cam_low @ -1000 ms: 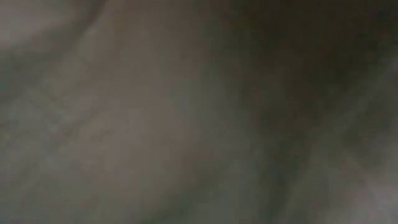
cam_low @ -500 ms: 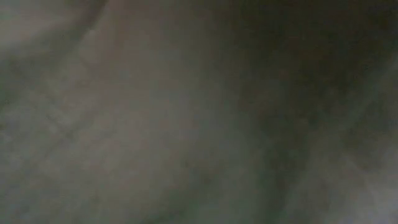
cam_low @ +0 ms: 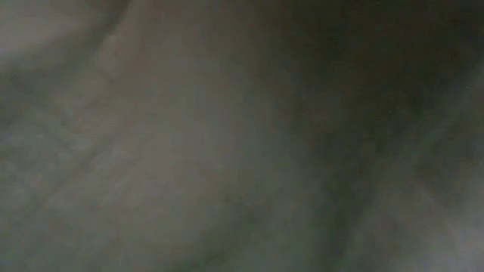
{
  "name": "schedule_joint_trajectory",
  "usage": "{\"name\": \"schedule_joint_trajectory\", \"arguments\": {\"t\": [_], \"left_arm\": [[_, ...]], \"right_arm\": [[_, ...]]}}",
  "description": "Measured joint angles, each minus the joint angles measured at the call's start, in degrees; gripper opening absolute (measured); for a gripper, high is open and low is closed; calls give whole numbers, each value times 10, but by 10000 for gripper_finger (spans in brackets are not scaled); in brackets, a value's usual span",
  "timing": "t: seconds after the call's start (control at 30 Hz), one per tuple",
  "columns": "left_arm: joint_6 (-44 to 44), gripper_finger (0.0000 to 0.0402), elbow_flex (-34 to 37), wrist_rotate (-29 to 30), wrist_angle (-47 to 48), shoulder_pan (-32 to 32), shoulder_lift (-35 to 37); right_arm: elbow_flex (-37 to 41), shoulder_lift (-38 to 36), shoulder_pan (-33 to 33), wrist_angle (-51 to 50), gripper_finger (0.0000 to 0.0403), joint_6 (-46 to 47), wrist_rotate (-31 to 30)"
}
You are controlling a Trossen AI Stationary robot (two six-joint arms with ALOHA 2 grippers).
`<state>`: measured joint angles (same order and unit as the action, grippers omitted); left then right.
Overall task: Sort clothes
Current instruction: Put the white polo shirt into the laundry organizer
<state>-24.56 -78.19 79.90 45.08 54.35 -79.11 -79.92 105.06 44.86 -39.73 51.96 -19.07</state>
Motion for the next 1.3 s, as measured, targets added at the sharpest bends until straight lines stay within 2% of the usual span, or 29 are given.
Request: {"name": "schedule_joint_trajectory", "arguments": {"t": [0.13,0.23,0.33,0.4,0.5,0.57,0.67,0.77,0.8,0.93,1.3], "left_arm": [[0,249,0,0,0,0,0],[0,249,0,0,0,0,0],[0,249,0,0,1,0,0],[0,249,0,0,1,0,0],[0,249,0,0,2,0,0],[0,249,0,0,2,0,0],[0,249,0,0,2,0,0],[0,249,0,0,2,0,0],[0,249,0,0,2,0,0],[0,249,0,0,2,0,0],[0,249,0,0,4,0,0]], "right_arm": [[6,1,-3,6,245,15,-19],[13,14,-10,37,292,6,-4],[15,36,-14,56,320,-21,5],[15,46,-14,59,323,-27,7],[14,61,-16,66,294,-36,11],[15,72,-17,65,253,-40,11],[15,75,-17,64,164,-48,11],[14,71,-14,62,53,-60,11],[15,68,-13,60,33,-67,9],[7,46,-4,44,14,-70,-20],[6,-44,45,35,10,-78,-139]]}}
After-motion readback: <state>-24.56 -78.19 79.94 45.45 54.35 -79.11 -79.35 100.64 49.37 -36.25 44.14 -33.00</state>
